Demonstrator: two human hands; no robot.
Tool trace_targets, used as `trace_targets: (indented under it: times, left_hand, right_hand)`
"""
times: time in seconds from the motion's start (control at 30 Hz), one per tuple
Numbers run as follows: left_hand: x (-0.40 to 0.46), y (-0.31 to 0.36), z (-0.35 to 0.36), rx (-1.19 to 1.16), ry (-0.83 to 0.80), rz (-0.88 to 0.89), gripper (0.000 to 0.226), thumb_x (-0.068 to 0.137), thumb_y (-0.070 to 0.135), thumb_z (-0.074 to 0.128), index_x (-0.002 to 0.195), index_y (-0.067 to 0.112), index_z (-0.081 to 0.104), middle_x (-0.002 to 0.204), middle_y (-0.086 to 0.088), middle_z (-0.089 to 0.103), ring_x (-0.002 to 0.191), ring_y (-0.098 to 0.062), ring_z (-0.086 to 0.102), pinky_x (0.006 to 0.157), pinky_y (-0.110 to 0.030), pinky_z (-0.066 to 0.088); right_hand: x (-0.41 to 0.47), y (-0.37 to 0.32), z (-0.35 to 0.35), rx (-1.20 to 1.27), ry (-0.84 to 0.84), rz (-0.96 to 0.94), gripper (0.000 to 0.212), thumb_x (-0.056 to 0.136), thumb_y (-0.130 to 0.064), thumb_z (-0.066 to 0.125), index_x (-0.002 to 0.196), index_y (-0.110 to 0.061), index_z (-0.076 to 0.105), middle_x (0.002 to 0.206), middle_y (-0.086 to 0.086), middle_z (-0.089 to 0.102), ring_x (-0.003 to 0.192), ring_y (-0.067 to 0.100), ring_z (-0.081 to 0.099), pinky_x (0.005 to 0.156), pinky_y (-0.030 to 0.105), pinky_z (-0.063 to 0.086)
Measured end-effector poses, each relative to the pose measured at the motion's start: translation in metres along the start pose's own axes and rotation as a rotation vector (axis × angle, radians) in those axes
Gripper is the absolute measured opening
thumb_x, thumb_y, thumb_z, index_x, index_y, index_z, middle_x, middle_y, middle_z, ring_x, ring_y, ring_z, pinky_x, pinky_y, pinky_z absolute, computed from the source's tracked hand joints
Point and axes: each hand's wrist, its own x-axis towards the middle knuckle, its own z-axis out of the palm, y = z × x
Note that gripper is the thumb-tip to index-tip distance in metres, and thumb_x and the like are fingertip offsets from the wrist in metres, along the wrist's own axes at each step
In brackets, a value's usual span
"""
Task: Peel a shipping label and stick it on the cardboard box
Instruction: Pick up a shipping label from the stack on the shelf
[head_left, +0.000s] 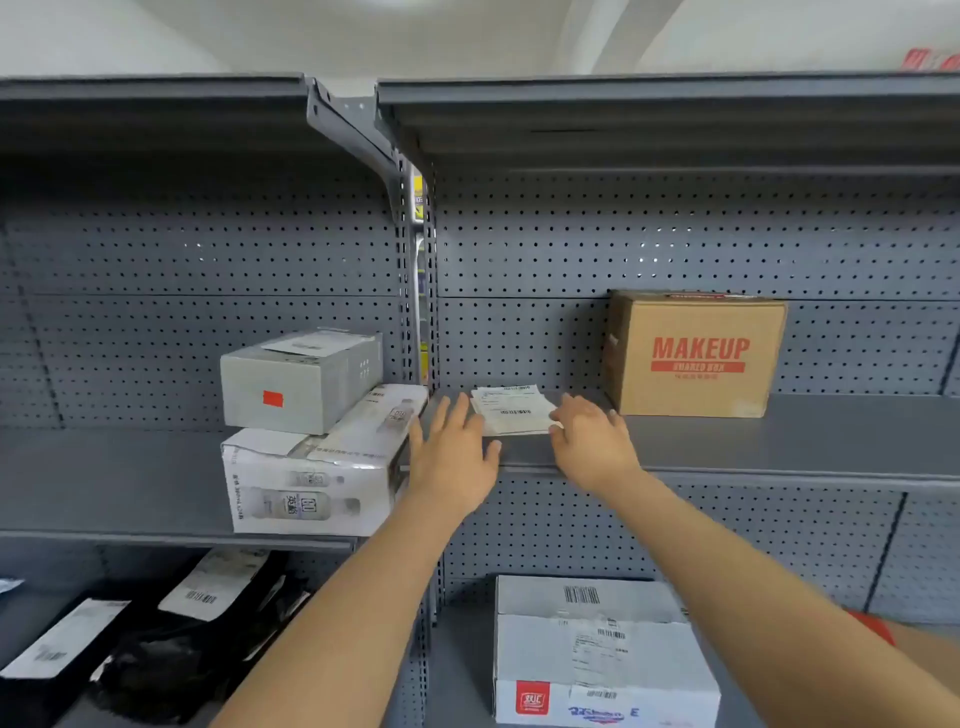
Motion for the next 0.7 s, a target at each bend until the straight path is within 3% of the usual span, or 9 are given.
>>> trace_targets:
  times: [0.07,0.1,0.17,0.23,0.33,0.4,0.53,0.7]
  left_hand:
    - [0.021,0.0,0.005,-0.06,-0.078,0.005,0.045,0.093,0.039,0.039,0.128,0.014,0.053,0.148,-0.006,0.037,0.136,-0.025,0.03,0.109,-0.048,0.025]
    - [0.033,-0.001,0.008,-0.086,-0.093,0.006,0.042,0.092,0.037,0.04,0.121,0.012,0.058,0.138,-0.006,0.048,0.125,-0.026,0.042,0.102,-0.045,0.035]
    - [0.053,-0.003,0.014,-0.154,-0.093,-0.006,0.037,0.091,0.035,0.042,0.112,0.011,0.062,0.122,-0.007,0.057,0.109,-0.027,0.052,0.091,-0.042,0.044]
    - [0.069,-0.006,0.022,-0.186,-0.105,0.011,0.035,0.091,0.034,0.039,0.107,0.013,0.063,0.118,-0.007,0.059,0.105,-0.027,0.054,0.089,-0.043,0.045]
    - [0.083,-0.008,0.034,-0.214,-0.174,0.031,0.036,0.093,0.036,0.033,0.099,0.015,0.061,0.116,-0.007,0.06,0.103,-0.027,0.054,0.09,-0.046,0.043]
    - [0.088,-0.008,0.043,-0.207,-0.238,0.052,0.04,0.094,0.039,0.031,0.107,0.017,0.062,0.119,-0.006,0.06,0.105,-0.027,0.055,0.093,-0.047,0.042]
    - [0.091,-0.009,0.052,-0.143,-0.199,0.111,0.039,0.094,0.039,0.031,0.108,0.018,0.061,0.116,-0.005,0.063,0.102,-0.027,0.058,0.09,-0.044,0.042]
    - [0.089,-0.008,0.056,-0.147,-0.145,0.115,0.035,0.094,0.034,0.032,0.104,0.017,0.061,0.112,-0.003,0.064,0.103,-0.026,0.055,0.095,-0.047,0.036]
  right_hand:
    - [0.024,0.001,0.0,0.133,-0.048,0.067,0.031,0.093,-0.018,0.038,0.11,-0.007,0.062,0.127,0.016,0.058,0.114,0.033,0.054,0.095,0.043,0.044]
    - [0.037,0.002,0.001,0.189,-0.053,0.098,0.028,0.092,-0.016,0.038,0.097,-0.005,0.063,0.108,0.017,0.065,0.096,0.034,0.059,0.083,0.04,0.048]
    - [0.061,0.002,0.004,0.234,-0.065,0.17,0.028,0.089,-0.013,0.038,0.066,-0.004,0.053,0.073,0.013,0.059,0.068,0.03,0.052,0.065,0.034,0.045]
    - [0.083,0.002,0.012,0.238,-0.047,0.217,0.034,0.087,-0.013,0.042,0.054,-0.007,0.038,0.056,0.007,0.047,0.06,0.026,0.043,0.059,0.031,0.039]
    - [0.113,0.002,0.024,0.202,-0.085,0.261,0.035,0.085,-0.014,0.047,0.052,-0.008,0.035,0.053,0.005,0.041,0.056,0.024,0.042,0.053,0.029,0.034]
    - [0.13,0.003,0.031,0.205,-0.134,0.292,0.032,0.085,-0.015,0.049,0.056,-0.008,0.04,0.058,0.005,0.043,0.056,0.02,0.042,0.049,0.028,0.033]
    - [0.157,0.008,0.043,0.309,-0.177,0.357,0.007,0.088,-0.012,0.047,0.087,-0.007,0.052,0.087,0.012,0.053,0.08,0.026,0.048,0.07,0.029,0.04]
    - [0.177,0.013,0.062,0.4,-0.115,0.406,0.011,0.088,-0.01,0.052,0.084,-0.001,0.057,0.077,0.012,0.054,0.076,0.024,0.049,0.067,0.031,0.041]
